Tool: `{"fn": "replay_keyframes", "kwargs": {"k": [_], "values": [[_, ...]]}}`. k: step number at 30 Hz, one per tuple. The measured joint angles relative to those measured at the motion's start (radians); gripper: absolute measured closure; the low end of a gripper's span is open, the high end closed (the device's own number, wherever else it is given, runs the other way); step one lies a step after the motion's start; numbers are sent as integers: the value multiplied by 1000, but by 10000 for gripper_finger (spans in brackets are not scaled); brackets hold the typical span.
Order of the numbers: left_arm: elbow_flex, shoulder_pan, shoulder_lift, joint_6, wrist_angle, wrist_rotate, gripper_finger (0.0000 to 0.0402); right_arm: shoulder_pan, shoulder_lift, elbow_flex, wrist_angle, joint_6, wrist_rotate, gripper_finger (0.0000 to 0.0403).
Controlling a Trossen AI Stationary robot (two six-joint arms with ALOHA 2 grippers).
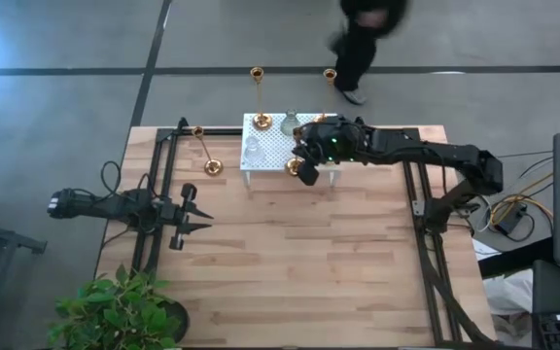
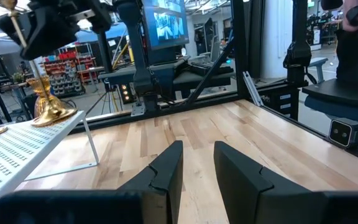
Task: Pick & Place candle stick holders
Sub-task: Put the gold candle holder on the shelf
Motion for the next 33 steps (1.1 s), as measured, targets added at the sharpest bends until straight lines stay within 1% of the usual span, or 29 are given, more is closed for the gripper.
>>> {"fn": "replay_keyframes", "kwargs": {"k": [5,10,13,25,33], "values": [[0,0,0,0,0,0,305,-26,65,51,2,-65,-4,392],[0,0,0,0,0,0,305,-51,105,87,10,-88,-1,392],[0,0,0,0,0,0,305,-59,110,85,24,-95,16,392],[0,0,0,0,0,0,305,-67,131,73,48,-103,16,392],[0,0,0,0,0,0,305,-77,138,71,67,-69,15,392]]}}
